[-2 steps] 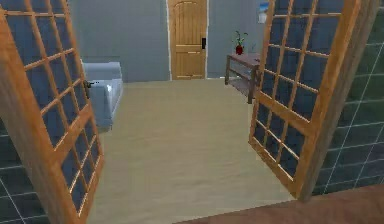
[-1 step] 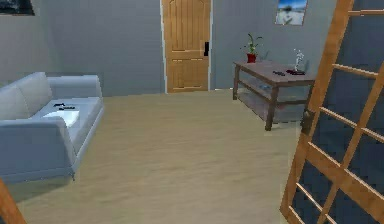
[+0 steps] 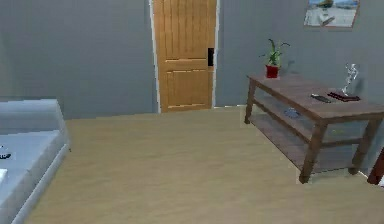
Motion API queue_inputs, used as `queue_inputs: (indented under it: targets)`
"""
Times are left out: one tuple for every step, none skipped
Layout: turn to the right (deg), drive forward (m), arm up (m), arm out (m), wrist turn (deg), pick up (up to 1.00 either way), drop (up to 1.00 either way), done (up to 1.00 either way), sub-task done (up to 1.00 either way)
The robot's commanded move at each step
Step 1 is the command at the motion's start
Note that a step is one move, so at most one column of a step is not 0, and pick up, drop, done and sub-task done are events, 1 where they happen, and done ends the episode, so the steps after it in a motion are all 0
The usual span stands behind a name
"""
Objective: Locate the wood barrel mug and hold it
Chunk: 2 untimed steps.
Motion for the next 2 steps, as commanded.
queue_inputs:
  targets:
    - [-12.0,0.00,0.00,0.00,0.0,0.00,0.00,0.00,0.00]
    - [-3.0,0.00,0.00,0.00,0.0,0.00,0.00,0.00,0.00]
